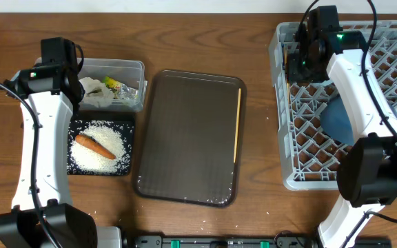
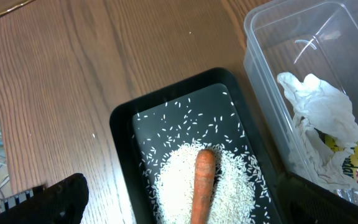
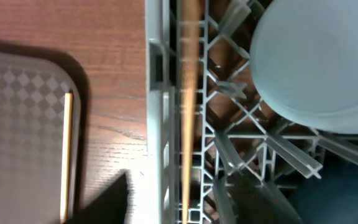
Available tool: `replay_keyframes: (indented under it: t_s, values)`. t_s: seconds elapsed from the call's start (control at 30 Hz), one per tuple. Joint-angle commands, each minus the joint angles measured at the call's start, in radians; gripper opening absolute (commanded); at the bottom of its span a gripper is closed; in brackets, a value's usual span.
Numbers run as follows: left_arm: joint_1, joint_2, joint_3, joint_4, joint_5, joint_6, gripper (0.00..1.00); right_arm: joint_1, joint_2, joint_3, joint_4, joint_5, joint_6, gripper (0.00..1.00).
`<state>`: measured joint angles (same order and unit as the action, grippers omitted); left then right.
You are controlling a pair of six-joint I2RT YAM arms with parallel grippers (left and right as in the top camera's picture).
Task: Sort waste into correct bins and load items into the dishwasher rack
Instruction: 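Carry the chopstick right and drop it into the dish rack, then move the right gripper back and grasp the remaining chopstick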
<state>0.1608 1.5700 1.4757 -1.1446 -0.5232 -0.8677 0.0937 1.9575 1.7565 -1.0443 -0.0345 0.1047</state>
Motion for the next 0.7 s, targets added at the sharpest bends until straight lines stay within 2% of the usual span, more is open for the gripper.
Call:
replay_keyframes:
  t_s: [0.0, 0.1, 0.33, 0.5, 0.67]
  values:
    - [0.001, 0.003, 0.001, -0.003, -0.016, -0.009, 0.98, -0.006, 0.012, -0.003, -0.005, 0.016, 0.025, 0.87]
    - [0.001, 0.003, 0.001, -0.003, -0.016, -0.009, 0.98, -0.005, 0.005, -0.002, -0.016, -0.04, 0.076, 0.9]
    - [0.001, 0.003, 0.001, -0.003, -0.016, -0.009, 0.98, 0.054, -0.05, -0.002, -0.028, -0.22, 0.092, 0.85]
    - [0.001, 0.003, 0.001, -0.003, -0.016, -0.009, 0.98, 0.159, -0.056, -0.003, -0.048, -0.201, 0.167, 0.85]
    - [0.001, 0.003, 0.001, -0.003, -0.016, -0.009, 0.98, 0.276, -0.055, -0.005, -0.047, -0.042, 0.25, 0.87]
